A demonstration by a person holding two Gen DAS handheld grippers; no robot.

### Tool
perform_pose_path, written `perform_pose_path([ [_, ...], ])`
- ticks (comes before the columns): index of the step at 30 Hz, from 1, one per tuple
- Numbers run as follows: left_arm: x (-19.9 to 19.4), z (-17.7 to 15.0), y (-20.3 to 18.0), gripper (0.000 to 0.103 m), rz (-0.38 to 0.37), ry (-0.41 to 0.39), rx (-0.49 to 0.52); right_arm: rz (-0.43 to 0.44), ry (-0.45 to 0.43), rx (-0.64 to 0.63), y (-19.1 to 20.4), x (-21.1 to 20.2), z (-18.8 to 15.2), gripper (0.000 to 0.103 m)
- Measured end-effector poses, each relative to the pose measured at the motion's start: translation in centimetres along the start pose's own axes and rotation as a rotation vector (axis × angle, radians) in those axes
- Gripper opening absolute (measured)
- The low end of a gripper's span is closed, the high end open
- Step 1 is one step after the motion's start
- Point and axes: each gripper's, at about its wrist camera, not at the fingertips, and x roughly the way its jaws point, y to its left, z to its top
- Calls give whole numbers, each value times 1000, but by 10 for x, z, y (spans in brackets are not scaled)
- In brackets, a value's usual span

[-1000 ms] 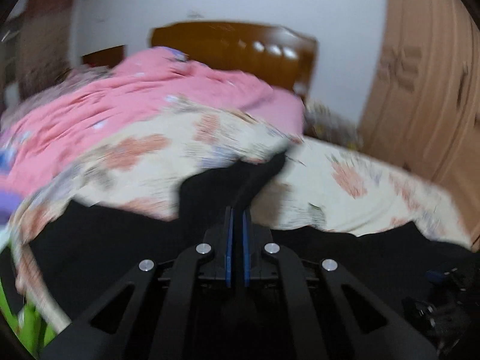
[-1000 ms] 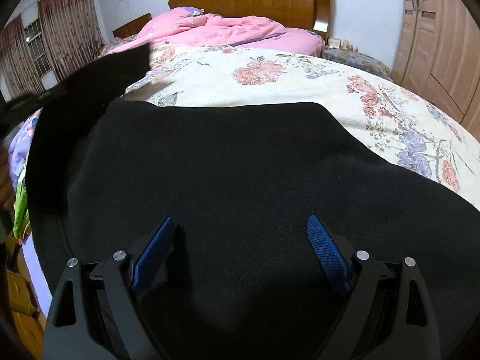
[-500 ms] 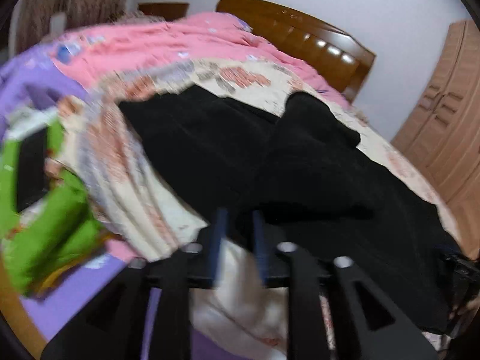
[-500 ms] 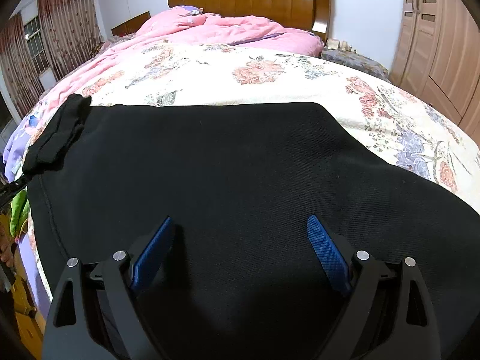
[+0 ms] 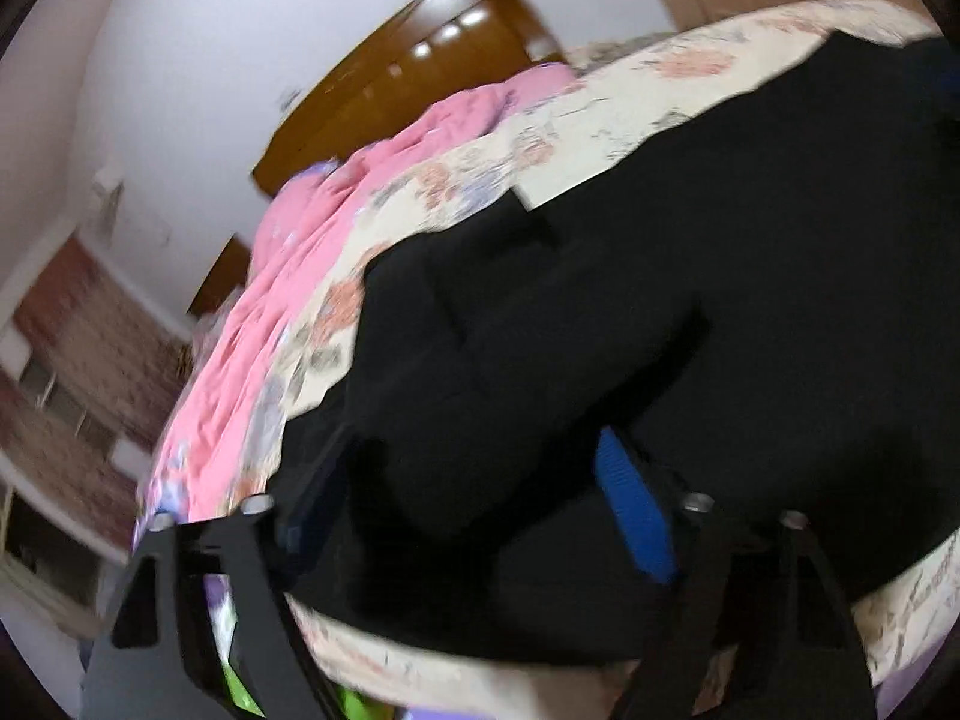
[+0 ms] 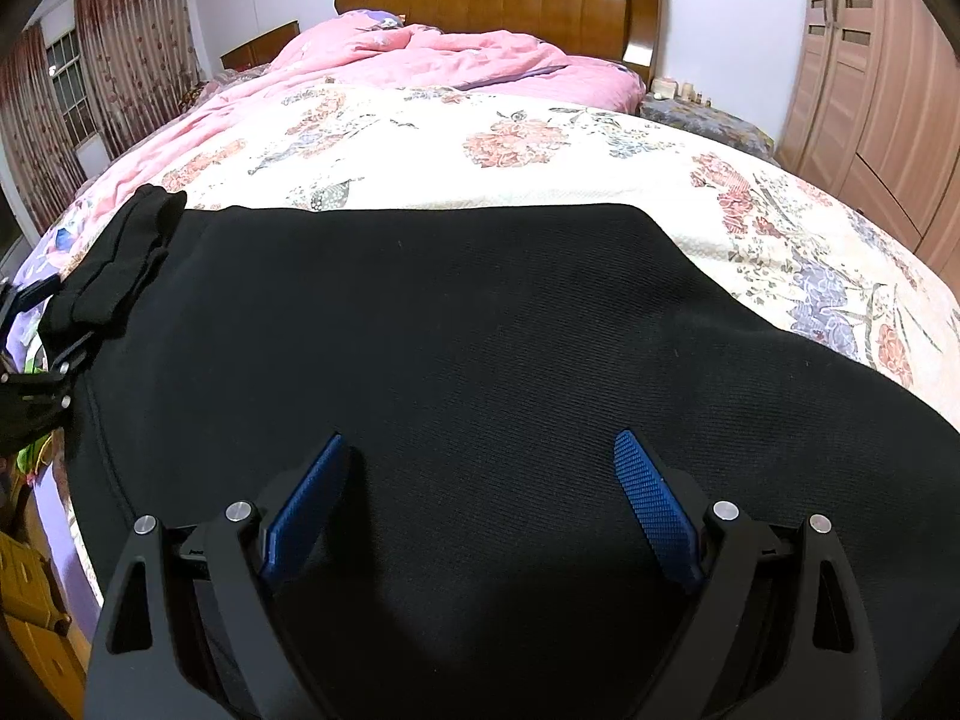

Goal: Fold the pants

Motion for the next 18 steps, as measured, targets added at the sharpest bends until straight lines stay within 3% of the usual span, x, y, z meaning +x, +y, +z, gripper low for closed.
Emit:
perform_pose_path([
  [2, 3, 4, 3, 22, -17, 10, -14, 2, -1, 2, 0, 0, 0, 88],
  [3, 2, 4, 8, 20, -33, 1, -51, 4, -2, 4, -1, -1, 0, 88],
  [5, -10, -5, 41, 19, -165, -67, -290, 8, -4, 7, -1, -1, 0, 88],
  [6, -14, -16, 69, 18, -282, -104, -480, 9, -4, 8, -2, -1, 0, 88],
  [8, -11, -44, 117, 18, -443, -168, -807, 8, -4, 8, -2, -1, -1, 88],
  [10, 2, -81, 159, 18, -561, -207, -1097, 5, -3, 5, -1, -1, -1, 88],
  [12, 18, -117, 187, 18, -626, -212, -1324, 5, -3, 4, -1, -1, 0, 88],
  [15, 47, -160, 205, 20, -650, -129, -1494, 3, -2, 4, 0, -1, 0, 88],
  [18, 66, -180, 200, 27, -681, -43, -1546, 0, -1, 1, 0, 0, -1, 88],
])
